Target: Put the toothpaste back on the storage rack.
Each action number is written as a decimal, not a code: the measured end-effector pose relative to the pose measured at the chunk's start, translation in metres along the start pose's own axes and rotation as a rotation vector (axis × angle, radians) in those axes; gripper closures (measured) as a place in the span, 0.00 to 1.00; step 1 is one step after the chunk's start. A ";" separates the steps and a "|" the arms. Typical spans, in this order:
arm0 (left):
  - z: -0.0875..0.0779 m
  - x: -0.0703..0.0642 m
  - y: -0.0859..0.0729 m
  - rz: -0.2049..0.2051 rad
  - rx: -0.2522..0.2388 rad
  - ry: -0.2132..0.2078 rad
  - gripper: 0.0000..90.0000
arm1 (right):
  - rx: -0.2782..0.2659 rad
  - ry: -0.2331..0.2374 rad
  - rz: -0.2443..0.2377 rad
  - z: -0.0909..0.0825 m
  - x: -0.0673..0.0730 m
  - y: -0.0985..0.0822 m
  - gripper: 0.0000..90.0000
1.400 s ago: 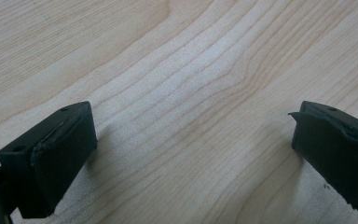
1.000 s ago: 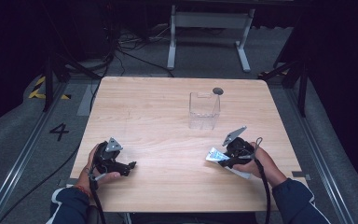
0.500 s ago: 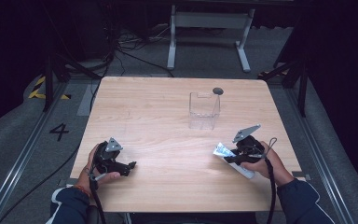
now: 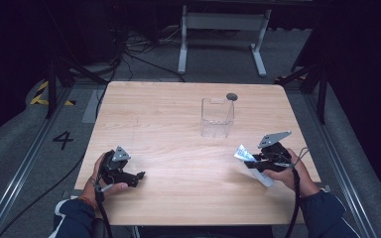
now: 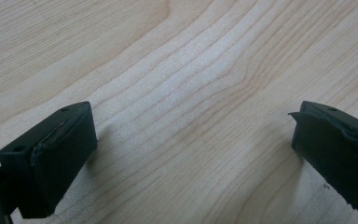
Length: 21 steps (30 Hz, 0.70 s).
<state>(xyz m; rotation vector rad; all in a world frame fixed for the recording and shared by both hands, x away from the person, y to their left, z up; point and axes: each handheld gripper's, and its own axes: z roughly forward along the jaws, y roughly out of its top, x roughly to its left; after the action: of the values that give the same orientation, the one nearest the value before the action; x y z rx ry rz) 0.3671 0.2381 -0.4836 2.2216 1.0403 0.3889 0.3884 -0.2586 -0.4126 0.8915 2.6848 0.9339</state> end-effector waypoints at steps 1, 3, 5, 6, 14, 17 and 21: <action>0.000 0.000 0.000 0.000 0.000 0.000 0.00 | -0.005 0.004 0.002 -0.002 0.000 0.000 0.77; 0.000 0.000 0.000 0.000 0.000 0.000 0.00 | -0.029 -0.001 0.007 -0.007 -0.001 0.001 0.77; 0.000 0.000 0.000 0.000 0.000 0.000 0.00 | -0.051 0.002 0.010 -0.012 -0.002 0.001 0.77; 0.000 0.000 0.000 -0.001 0.000 0.000 0.00 | -0.061 -0.002 0.006 -0.014 -0.002 0.002 0.77; 0.000 0.000 0.000 0.000 0.000 0.000 0.00 | -0.107 -0.001 -0.008 -0.020 -0.001 0.003 0.77; 0.000 0.000 0.000 0.000 0.000 0.000 0.00 | -0.131 -0.004 -0.015 -0.022 0.001 0.004 0.77; 0.000 0.000 0.000 -0.001 0.000 0.000 0.00 | -0.173 -0.010 -0.027 -0.026 0.003 0.006 0.77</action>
<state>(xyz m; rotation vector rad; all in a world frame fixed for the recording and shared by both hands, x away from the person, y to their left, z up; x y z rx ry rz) 0.3671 0.2381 -0.4836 2.2211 1.0407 0.3886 0.3799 -0.2665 -0.3882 0.8185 2.5537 1.1317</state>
